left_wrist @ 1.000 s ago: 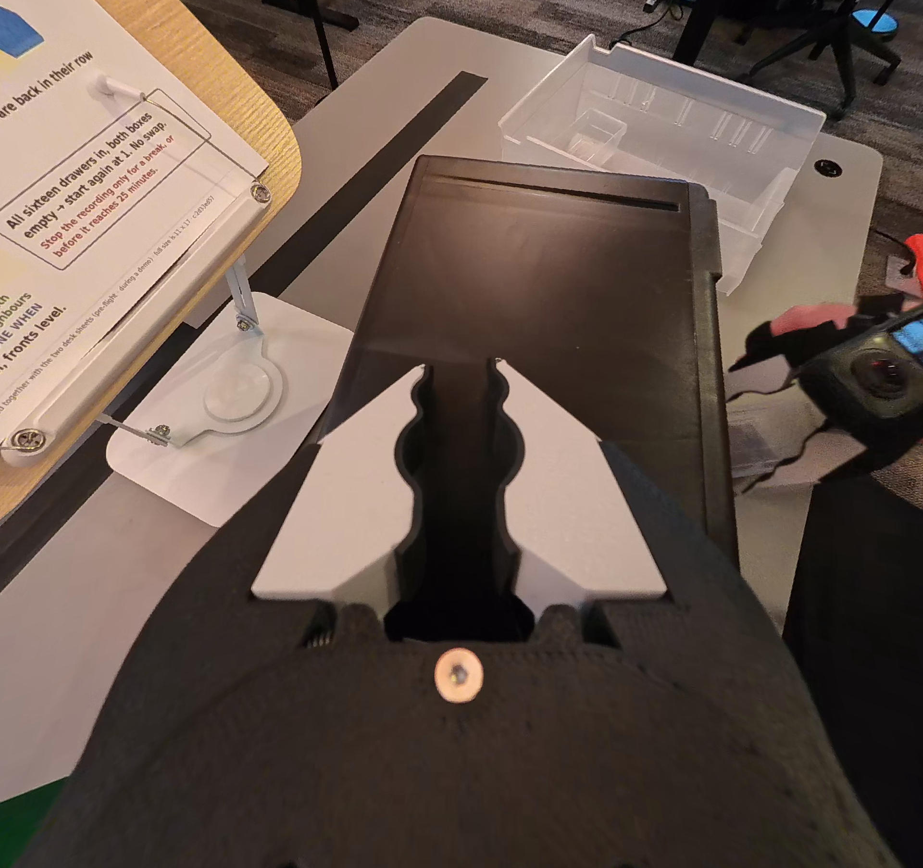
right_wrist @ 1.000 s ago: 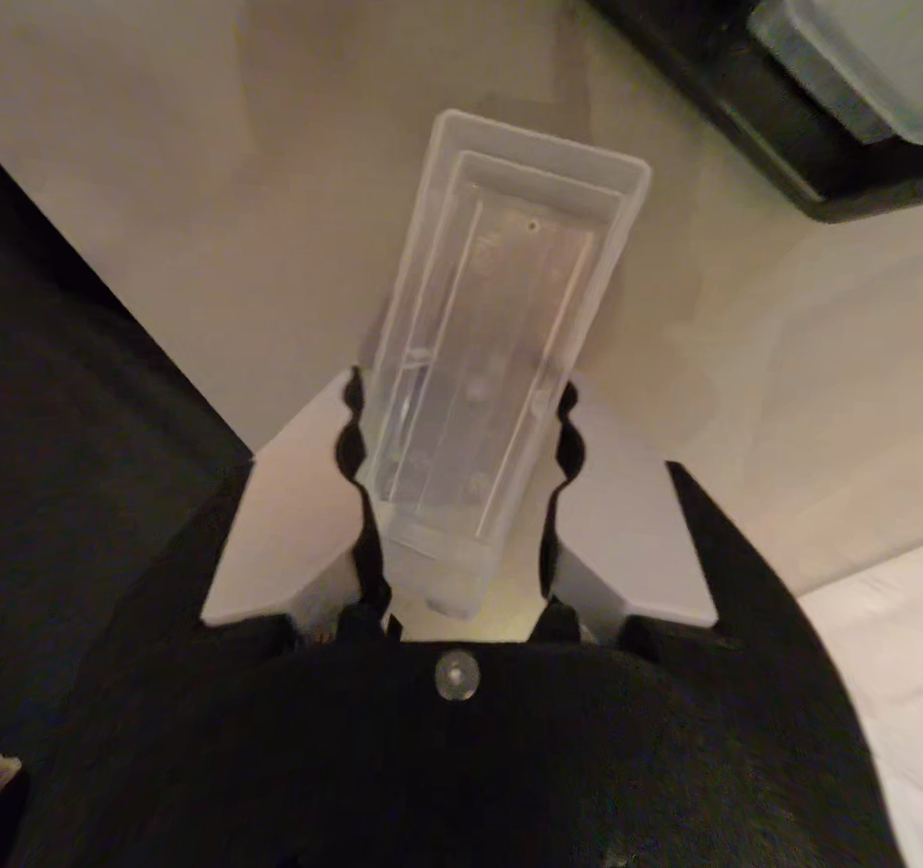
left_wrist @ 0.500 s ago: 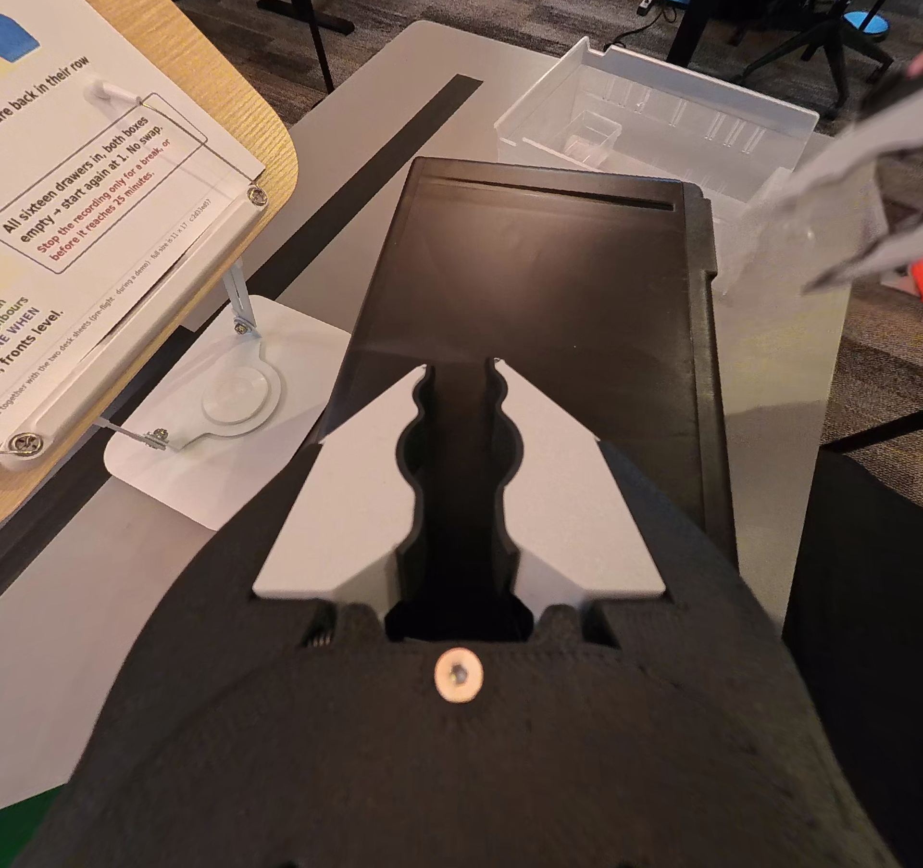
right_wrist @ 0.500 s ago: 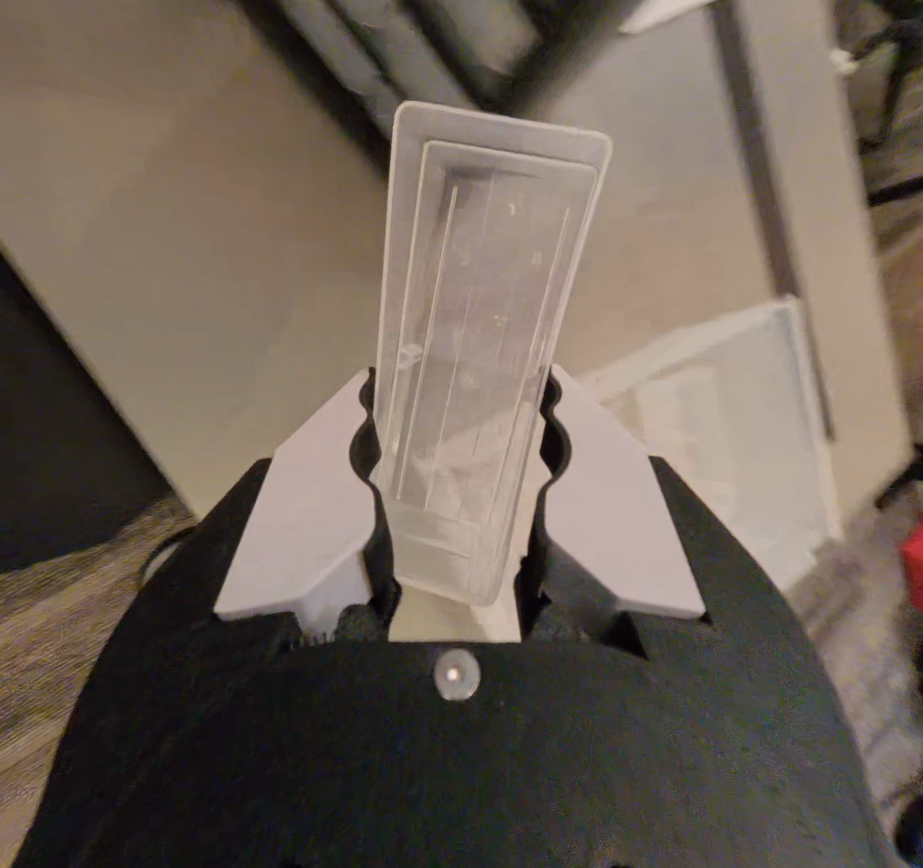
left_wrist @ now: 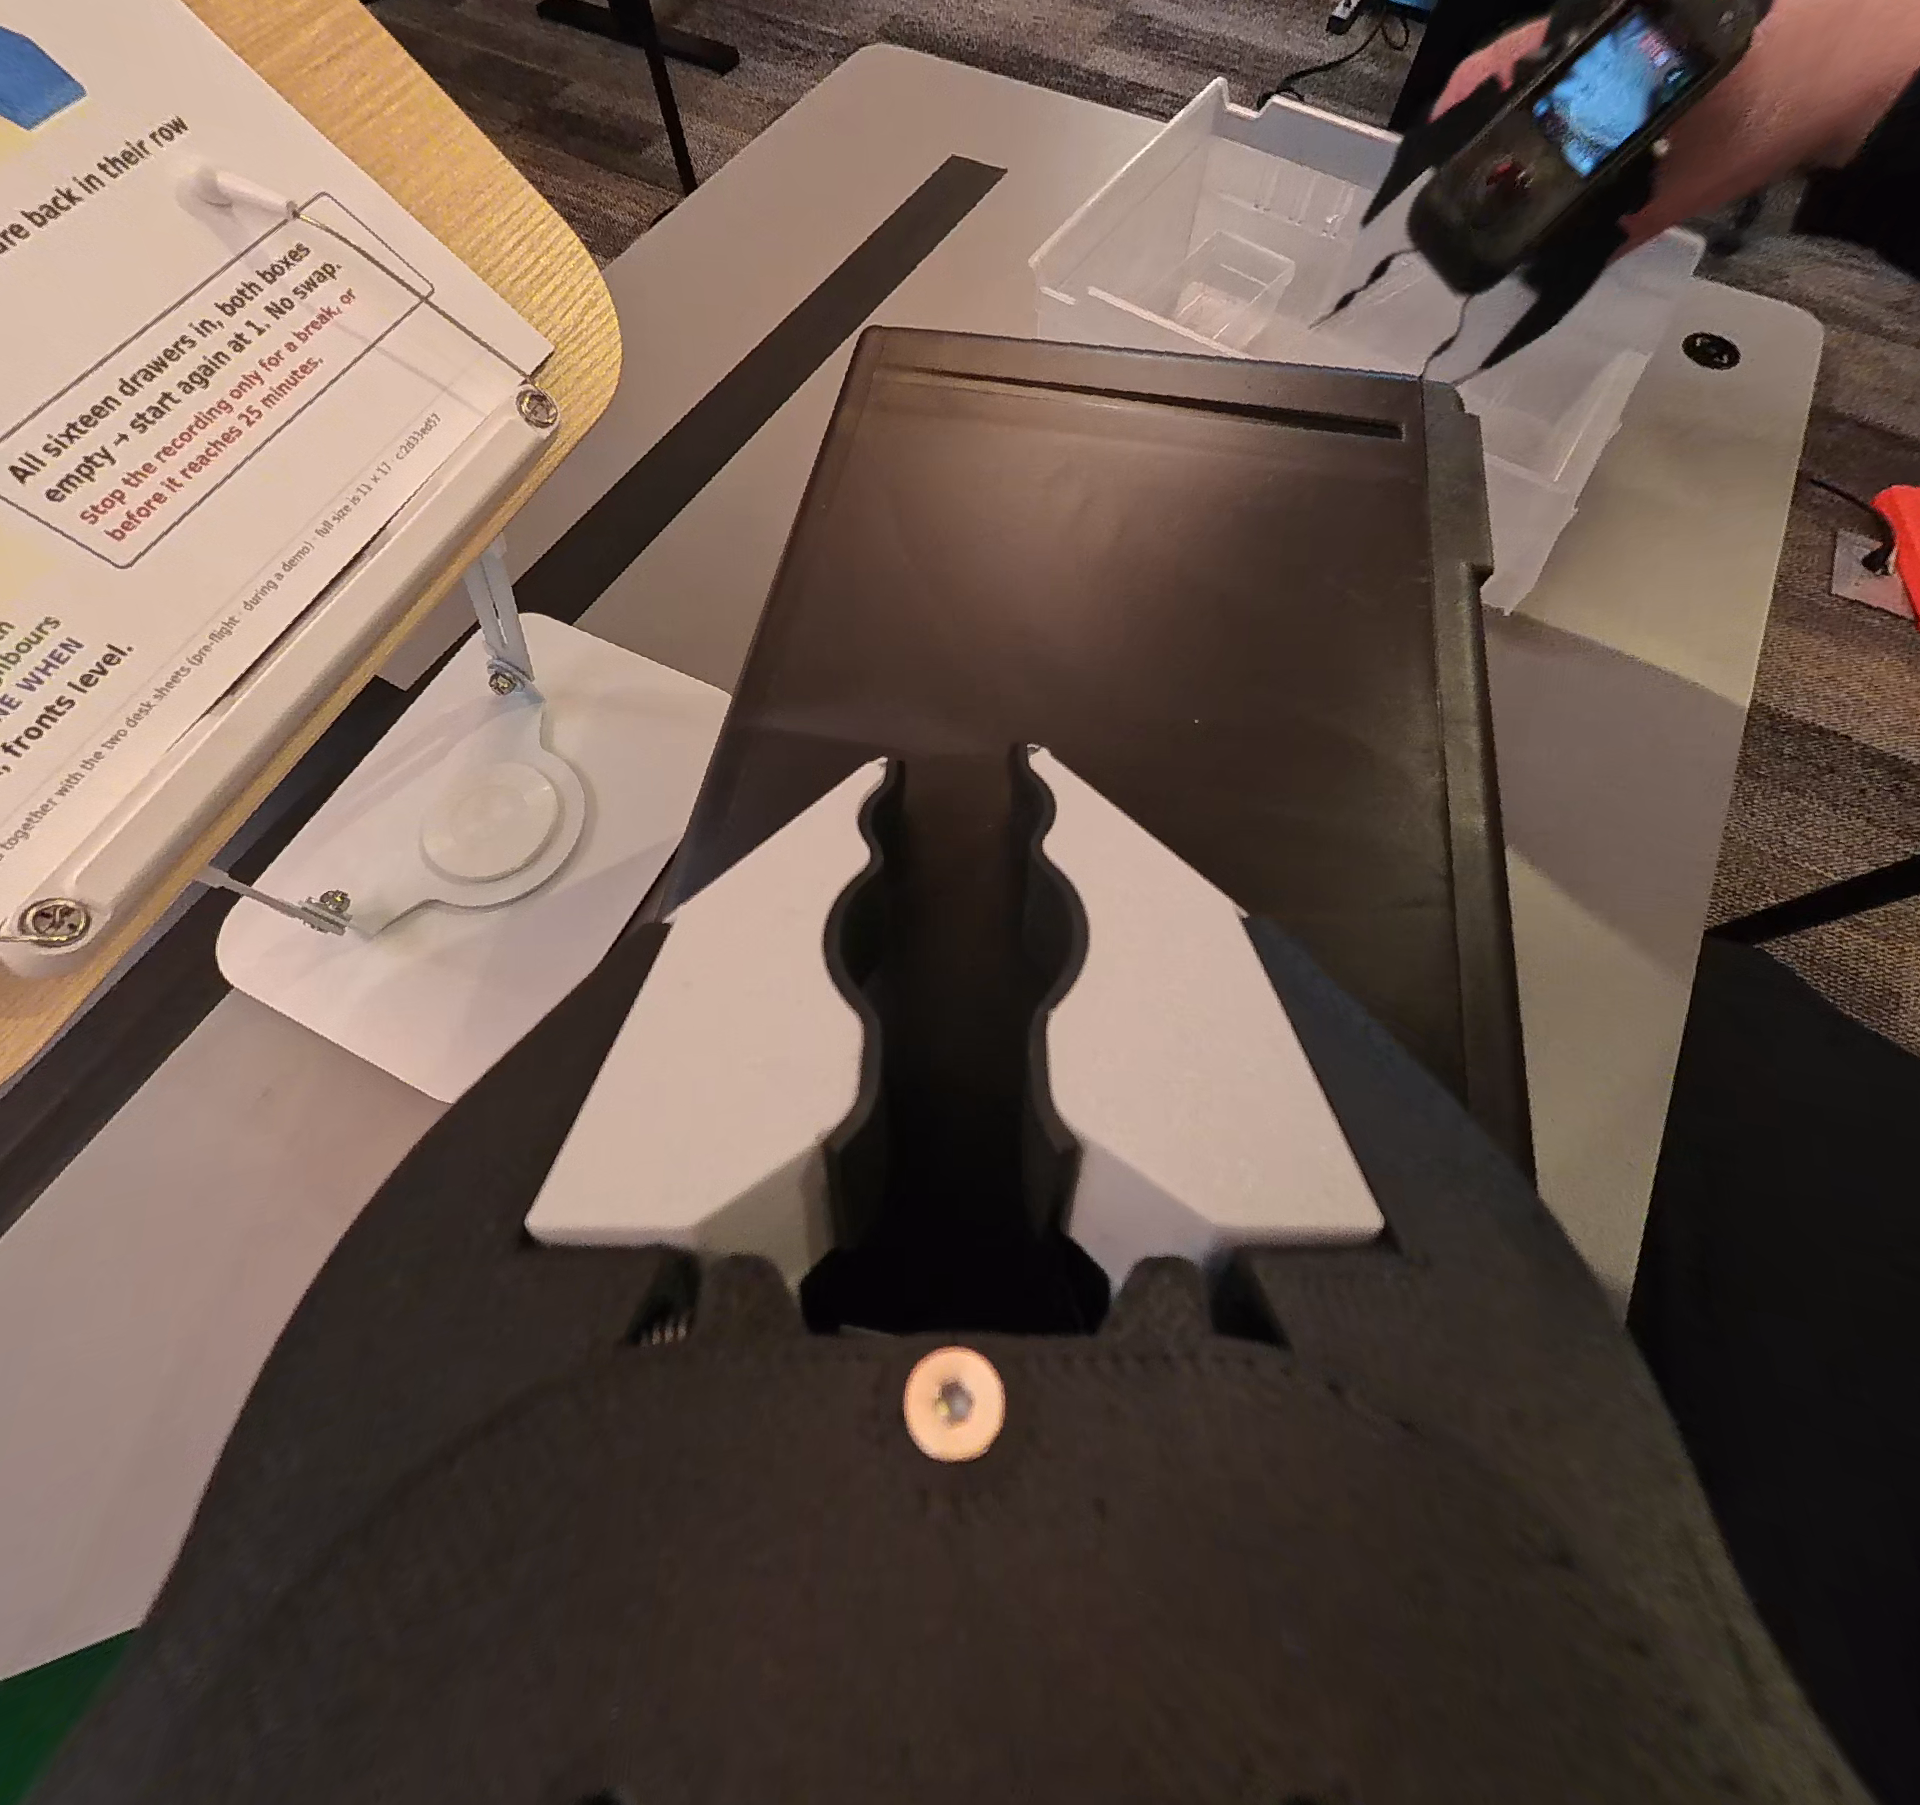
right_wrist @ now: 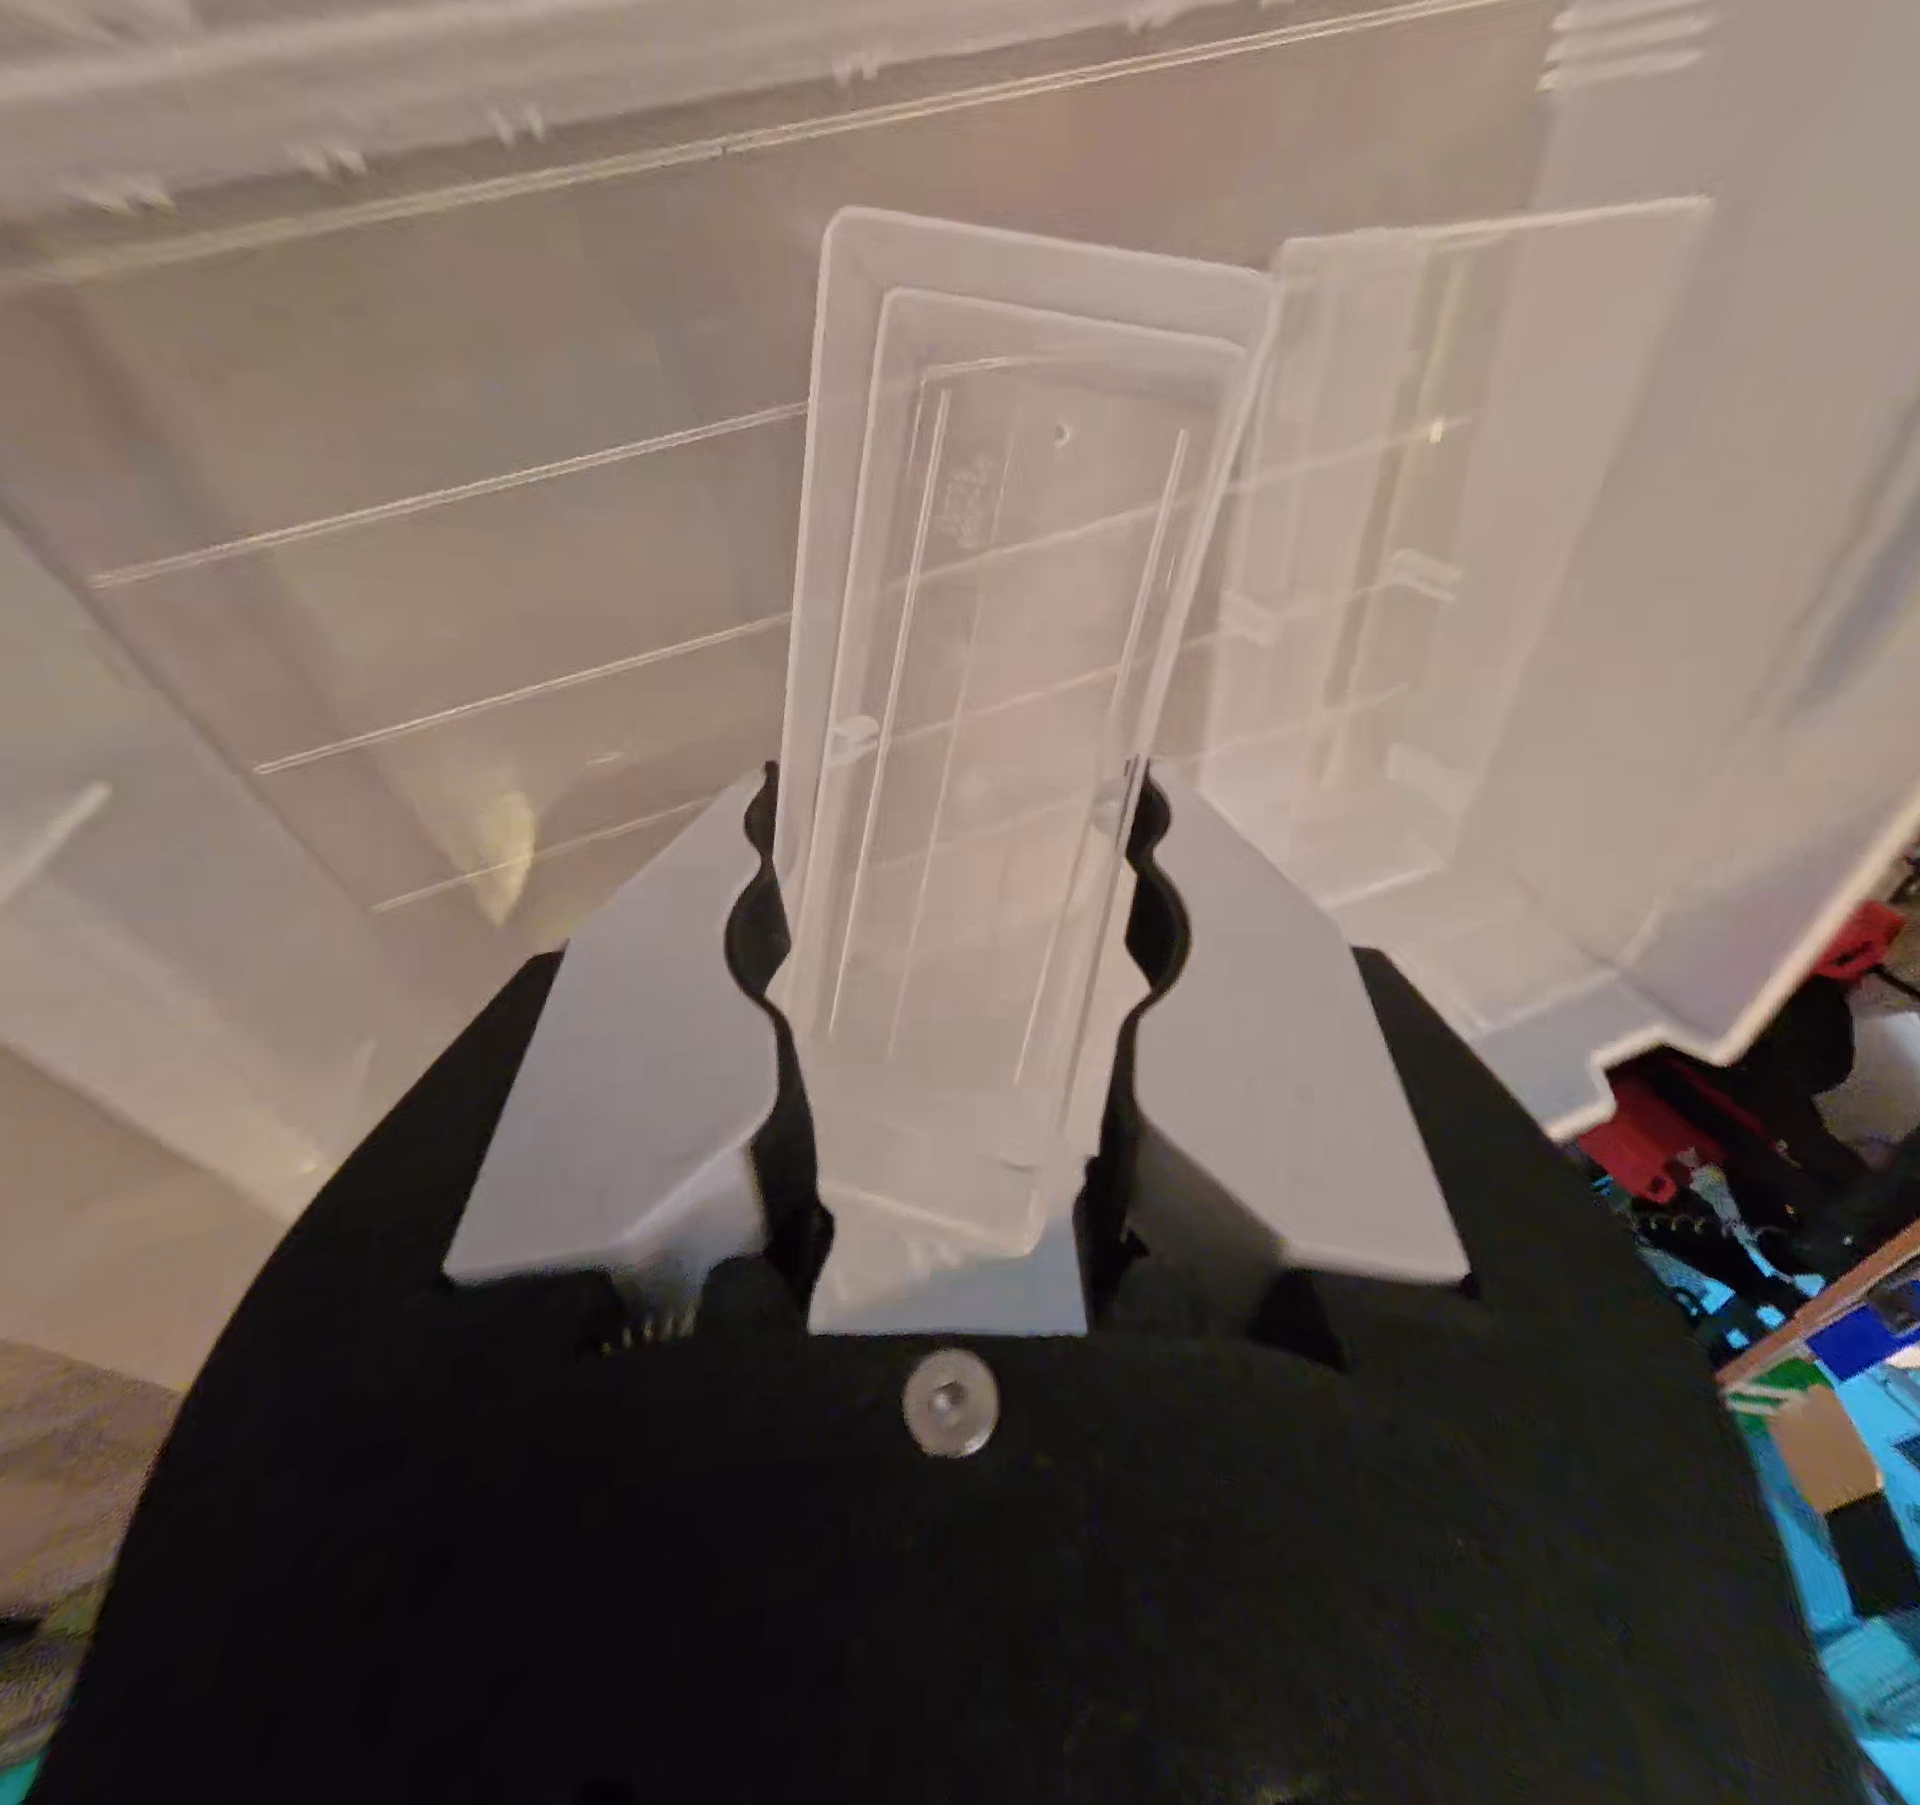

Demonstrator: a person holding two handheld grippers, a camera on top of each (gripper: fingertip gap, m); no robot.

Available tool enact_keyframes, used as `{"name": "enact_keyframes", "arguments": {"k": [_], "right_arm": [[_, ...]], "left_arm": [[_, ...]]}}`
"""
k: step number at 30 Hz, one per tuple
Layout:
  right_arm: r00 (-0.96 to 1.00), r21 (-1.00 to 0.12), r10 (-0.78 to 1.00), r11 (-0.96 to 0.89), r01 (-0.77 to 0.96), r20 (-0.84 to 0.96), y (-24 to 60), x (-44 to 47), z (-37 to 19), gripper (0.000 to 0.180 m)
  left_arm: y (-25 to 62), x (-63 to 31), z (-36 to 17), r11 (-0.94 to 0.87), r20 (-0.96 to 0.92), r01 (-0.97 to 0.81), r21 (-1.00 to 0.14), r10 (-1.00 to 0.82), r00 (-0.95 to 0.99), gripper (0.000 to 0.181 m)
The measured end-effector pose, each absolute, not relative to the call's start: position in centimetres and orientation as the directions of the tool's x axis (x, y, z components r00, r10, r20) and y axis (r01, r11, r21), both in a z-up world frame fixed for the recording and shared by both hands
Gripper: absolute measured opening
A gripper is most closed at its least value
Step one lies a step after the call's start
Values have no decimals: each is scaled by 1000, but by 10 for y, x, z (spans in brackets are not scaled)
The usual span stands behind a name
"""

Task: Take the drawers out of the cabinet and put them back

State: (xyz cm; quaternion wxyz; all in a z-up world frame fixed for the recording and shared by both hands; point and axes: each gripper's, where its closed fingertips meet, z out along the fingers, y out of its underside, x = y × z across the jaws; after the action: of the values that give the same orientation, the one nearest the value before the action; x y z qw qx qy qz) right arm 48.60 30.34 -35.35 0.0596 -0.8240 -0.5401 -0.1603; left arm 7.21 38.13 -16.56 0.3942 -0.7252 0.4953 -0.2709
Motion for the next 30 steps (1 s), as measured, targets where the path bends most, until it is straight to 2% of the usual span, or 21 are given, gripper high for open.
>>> {"name": "enact_keyframes", "arguments": {"k": [4, 6, 10, 17, 20, 23, 27, 30], "right_arm": [[280, 159, 893, -352, 922, 352, 316, 495, -374, 66], [239, 186, 874, -342, 921, 423, 329, 499, -370, 77], [221, 217, 853, -355, 909, 472, 337, 501, -365, 61], [282, 216, 797, -451, 866, 535, 341, 514, -362, 61], [290, 156, 748, -463, 872, 597, 341, 507, -344, 71], [297, 7, 659, -416, 909, 692, 338, 478, -307, 70], [309, -115, 581, -345, 931, 753, 317, 439, -262, 64], [288, -130, 557, -306, 943, 778, 304, 419, -244, 61]], "left_arm": [[381, 72, -166, -198, 2, -506, -839, -932, 362, 19], [381, 72, -166, -198, 2, -506, -840, -932, 361, 19], [381, 72, -166, -199, 3, -505, -840, -932, 362, 19], [381, 72, -166, -199, 3, -505, -840, -932, 363, 19], [381, 72, -166, -199, 3, -505, -840, -932, 363, 19], [381, 72, -166, -199, 3, -505, -840, -932, 362, 19], [381, 72, -166, -198, 3, -505, -840, -932, 362, 19], [381, 72, -166, -198, 3, -505, -840, -932, 362, 19]]}}
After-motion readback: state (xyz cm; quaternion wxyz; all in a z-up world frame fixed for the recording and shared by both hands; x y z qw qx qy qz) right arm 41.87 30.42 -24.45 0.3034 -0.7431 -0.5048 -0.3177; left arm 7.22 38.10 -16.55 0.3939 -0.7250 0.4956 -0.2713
